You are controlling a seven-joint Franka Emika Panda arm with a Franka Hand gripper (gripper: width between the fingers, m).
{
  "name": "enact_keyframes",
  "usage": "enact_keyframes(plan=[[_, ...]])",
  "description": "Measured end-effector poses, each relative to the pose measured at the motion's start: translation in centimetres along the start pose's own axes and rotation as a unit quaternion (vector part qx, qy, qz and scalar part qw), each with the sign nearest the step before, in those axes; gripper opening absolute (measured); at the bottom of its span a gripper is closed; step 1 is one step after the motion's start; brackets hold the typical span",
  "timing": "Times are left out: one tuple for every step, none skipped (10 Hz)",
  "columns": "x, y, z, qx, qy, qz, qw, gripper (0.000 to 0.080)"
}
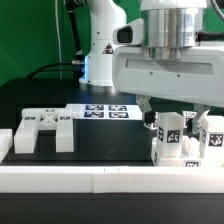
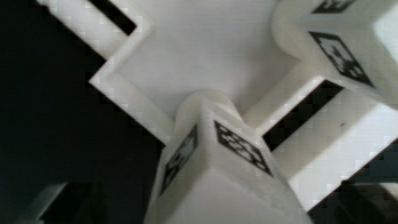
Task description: Assemble chair
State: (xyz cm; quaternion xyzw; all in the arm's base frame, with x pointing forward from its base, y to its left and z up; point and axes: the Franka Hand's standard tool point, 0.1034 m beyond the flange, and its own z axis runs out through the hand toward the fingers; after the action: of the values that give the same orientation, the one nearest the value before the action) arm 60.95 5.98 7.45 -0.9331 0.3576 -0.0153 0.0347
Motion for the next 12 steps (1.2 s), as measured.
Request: enact_keyframes(plan=[[0.09,0.03,-0.01,0.000,0.001,-0.049,0.999,0.0649],[0.09,0.04,0.00,0.000,0.001,-0.073,0.997,0.0649],[0.12,0.08,0.00,-0.003,0.002,-0.119,0.993,0.0649],[0.14,0.09,-0.02,-0.005,0.003,-0.160,0.987,0.0649],[0.17,0.08,-0.04,-0.007,0.004,-0.193,0.981,0.0649],[0.18,0.09,-0.04,-0.008,0.004,-0.214,0.977,0.0649],[0.29,0.08,-0.04,-0.007,0.008,-0.252,0.968,0.0649],[0.30,0.11,-0.02,-0.008,0.009,-0.276,0.961,0.0649],[0.34,0.15,-0.02,-0.009,0.009,-0.325,0.946,0.0649],[0.37,0.18,-0.02,-0.012,0.009,-0.356,0.934,0.0649],[0.43,0.24,-0.03,-0.013,0.009,-0.367,0.930,0.0649],[0.45,0.26,-0.03,-0.013,0.009,-0.362,0.932,0.0521]])
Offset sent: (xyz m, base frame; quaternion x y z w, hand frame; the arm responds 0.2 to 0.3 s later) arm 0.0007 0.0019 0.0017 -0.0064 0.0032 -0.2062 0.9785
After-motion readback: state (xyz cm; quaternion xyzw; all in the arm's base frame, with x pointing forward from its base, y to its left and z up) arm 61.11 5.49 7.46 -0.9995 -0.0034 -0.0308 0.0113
